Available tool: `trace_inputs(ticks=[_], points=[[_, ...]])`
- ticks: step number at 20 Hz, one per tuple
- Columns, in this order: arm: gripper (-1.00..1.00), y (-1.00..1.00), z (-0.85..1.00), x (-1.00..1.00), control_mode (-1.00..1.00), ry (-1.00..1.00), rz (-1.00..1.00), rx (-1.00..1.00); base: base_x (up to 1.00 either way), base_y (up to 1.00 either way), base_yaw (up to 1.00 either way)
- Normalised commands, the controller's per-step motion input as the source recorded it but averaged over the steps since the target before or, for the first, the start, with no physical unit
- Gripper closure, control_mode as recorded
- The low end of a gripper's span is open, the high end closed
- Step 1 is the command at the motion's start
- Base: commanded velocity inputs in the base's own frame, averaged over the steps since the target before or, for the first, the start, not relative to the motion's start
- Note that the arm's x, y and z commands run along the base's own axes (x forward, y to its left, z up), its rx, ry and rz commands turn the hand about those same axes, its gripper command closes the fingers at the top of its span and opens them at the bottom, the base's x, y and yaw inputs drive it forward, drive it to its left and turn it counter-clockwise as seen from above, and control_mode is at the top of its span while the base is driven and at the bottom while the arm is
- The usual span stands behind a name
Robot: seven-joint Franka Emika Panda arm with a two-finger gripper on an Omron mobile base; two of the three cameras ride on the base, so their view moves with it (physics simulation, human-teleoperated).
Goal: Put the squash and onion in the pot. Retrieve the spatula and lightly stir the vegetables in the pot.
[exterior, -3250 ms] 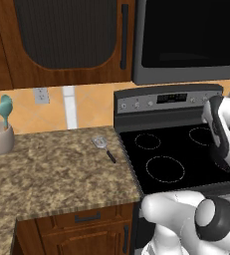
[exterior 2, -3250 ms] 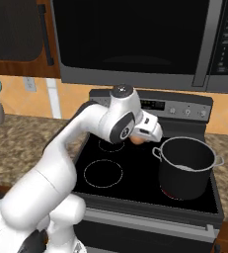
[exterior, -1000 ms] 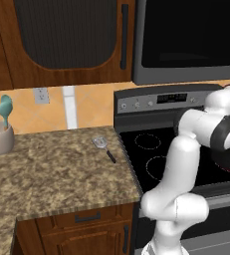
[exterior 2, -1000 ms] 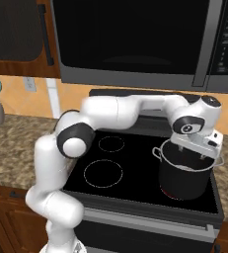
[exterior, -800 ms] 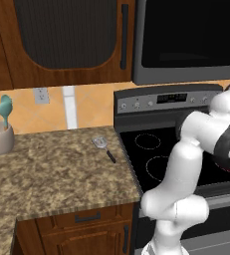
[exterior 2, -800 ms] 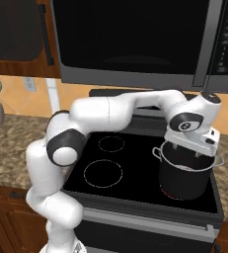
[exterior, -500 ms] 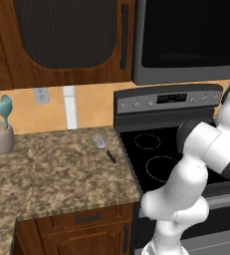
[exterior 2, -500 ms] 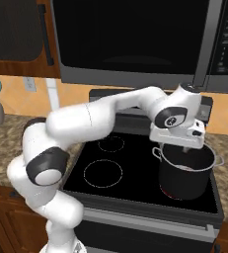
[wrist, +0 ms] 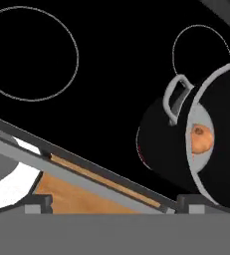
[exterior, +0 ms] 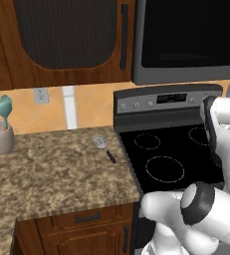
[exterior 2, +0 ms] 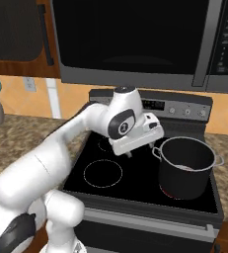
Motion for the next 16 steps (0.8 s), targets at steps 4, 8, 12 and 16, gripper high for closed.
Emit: trace_inputs(ticks=[4,8,12,16], points=[[-1.00,1.00,0.00,-0.42,-1.00,0.00,0.66,-0.26,0.00,0.00,0.00],[-1.00,1.00,0.00,-0.28,-1.00,0.02,0.69,-0.24,0.00,0.00,0.00],[-1.00,0.93,0.00,-0.02,-1.00,0.02,0.67,-0.22,0.00,0.00,0.00],[-1.00,0.96,0.00,0.00,-1.00,0.00,0.60,-0.27,0.00,0.00,0.00]])
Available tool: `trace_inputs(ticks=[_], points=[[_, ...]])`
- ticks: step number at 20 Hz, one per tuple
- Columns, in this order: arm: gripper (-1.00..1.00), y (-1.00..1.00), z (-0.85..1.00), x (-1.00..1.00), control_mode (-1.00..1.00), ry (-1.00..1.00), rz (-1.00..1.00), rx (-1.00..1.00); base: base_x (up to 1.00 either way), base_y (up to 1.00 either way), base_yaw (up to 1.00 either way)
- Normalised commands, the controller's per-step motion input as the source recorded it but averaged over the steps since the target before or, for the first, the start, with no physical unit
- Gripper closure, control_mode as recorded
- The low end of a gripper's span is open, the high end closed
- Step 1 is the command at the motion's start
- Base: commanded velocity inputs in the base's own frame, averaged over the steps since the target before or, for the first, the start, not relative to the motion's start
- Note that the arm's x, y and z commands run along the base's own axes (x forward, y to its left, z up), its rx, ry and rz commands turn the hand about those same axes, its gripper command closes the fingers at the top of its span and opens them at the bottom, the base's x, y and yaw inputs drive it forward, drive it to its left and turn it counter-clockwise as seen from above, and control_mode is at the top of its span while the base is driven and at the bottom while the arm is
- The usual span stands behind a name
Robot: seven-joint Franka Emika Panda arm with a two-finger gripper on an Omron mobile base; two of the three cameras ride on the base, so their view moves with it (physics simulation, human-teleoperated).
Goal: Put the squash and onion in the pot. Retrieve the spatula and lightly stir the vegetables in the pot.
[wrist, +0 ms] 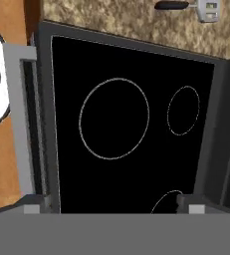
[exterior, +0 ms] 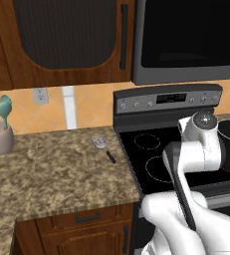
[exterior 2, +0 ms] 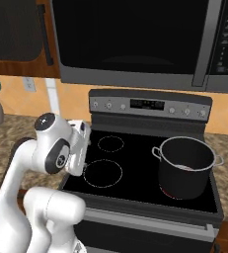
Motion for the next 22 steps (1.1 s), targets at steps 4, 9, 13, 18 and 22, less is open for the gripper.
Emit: trace_inputs(ticks=[4,9,13,18,22], points=[[-1.00,0.85,0.00,0.03,-1.00,0.00,0.55,-0.30,0.00,0.00,0.00],[-1.00,0.66,-0.01,0.05,-1.00,0.00,0.57,-0.31,0.00,0.00,0.00],[-1.00,0.61,-0.14,0.44,-1.00,0.06,0.51,-0.32,0.00,0.00,0.00],[-1.00,0.76,-0.22,0.43,-1.00,0.09,0.43,-0.21,0.00,0.00,0.00],[-1.00,0.62,-0.30,0.48,-1.00,0.10,0.41,-0.14,0.00,0.00,0.00]])
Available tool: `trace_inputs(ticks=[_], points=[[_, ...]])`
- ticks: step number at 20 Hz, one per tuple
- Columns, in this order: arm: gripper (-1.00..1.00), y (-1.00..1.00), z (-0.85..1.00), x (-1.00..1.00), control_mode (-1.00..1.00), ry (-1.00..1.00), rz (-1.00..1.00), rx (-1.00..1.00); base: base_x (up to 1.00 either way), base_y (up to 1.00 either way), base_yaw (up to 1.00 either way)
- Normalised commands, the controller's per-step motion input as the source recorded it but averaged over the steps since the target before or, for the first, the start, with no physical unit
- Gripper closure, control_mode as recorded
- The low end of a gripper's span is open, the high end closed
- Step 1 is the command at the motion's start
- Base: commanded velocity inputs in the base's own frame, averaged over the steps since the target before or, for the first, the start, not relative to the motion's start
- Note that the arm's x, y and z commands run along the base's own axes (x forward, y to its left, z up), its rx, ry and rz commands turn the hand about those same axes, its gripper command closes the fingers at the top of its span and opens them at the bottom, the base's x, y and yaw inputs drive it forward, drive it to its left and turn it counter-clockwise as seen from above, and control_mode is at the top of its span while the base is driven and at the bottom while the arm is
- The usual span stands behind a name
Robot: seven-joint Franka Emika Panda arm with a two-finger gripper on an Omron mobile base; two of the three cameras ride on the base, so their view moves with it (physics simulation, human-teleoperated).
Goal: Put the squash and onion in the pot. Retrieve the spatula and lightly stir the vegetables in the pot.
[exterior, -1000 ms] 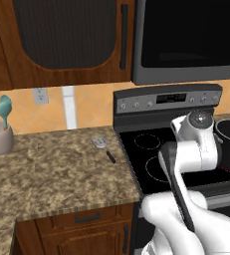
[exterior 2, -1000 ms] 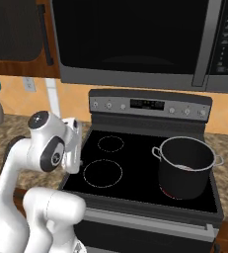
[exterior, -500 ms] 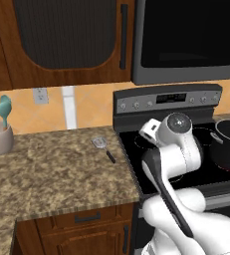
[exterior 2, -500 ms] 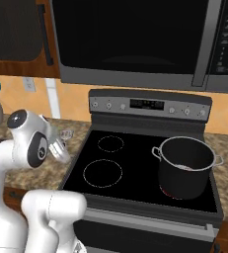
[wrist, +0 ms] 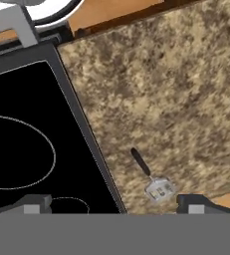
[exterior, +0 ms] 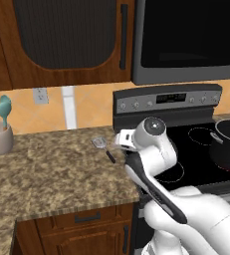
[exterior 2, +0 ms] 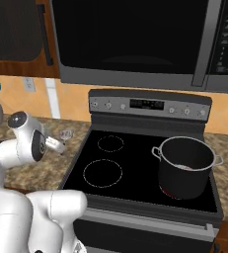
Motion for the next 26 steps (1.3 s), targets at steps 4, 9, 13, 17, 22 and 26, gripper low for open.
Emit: trace_inputs(ticks=[4,9,13,17,22,26], points=[[-1.00,0.48,-0.44,0.55,-1.00,0.11,0.31,-0.19,0.00,0.00,0.00],[-1.00,0.33,-0.58,0.63,-1.00,0.18,0.15,-0.15,0.00,0.00,0.00],[-1.00,0.17,-0.32,0.67,-1.00,0.18,0.04,-0.10,0.00,0.00,0.00],[-1.00,0.04,-0.37,0.41,-1.00,0.14,0.01,-0.11,0.00,0.00,0.00],[-1.00,0.00,-0.42,0.13,-1.00,0.04,0.00,-0.10,0.00,0.00,0.00],[-1.00,0.00,-0.43,0.11,-1.00,0.00,0.05,-0.01,0.00,0.00,0.00]])
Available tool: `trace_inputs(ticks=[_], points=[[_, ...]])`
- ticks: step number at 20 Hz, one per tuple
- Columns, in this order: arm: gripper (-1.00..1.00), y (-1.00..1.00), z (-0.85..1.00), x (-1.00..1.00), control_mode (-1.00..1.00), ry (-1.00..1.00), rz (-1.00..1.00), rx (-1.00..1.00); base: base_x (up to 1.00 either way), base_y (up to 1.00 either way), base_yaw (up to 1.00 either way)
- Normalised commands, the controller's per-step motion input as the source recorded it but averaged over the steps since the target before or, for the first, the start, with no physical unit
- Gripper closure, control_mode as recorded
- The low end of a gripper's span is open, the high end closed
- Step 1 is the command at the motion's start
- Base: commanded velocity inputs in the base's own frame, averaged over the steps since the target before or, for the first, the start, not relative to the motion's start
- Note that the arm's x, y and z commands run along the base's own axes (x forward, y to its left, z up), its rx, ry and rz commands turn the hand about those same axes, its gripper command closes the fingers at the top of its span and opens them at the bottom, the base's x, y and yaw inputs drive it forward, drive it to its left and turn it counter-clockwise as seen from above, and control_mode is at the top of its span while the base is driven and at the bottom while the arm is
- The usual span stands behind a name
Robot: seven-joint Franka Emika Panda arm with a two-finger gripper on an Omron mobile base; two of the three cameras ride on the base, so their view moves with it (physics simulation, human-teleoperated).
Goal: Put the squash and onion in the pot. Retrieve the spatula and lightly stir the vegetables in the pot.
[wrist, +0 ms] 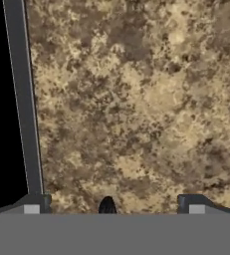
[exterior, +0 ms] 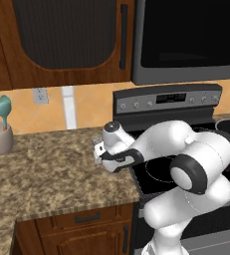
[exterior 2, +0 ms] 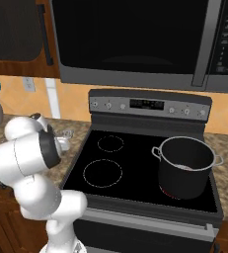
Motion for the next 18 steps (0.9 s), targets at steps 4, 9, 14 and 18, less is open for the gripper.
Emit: trace_inputs(ticks=[4,9,14,18], points=[[-1.00,0.00,-0.30,0.27,-1.00,0.00,0.07,0.00,0.00,0.00,0.00],[-1.00,0.00,-0.20,0.29,-1.00,0.00,0.07,0.00,0.00,0.00,0.00],[-1.00,0.00,-0.16,0.40,-1.00,0.05,0.05,0.00,0.00,0.00,0.00],[-1.00,0.00,-0.29,0.24,-1.00,0.08,0.05,0.00,0.00,0.00,0.00]])
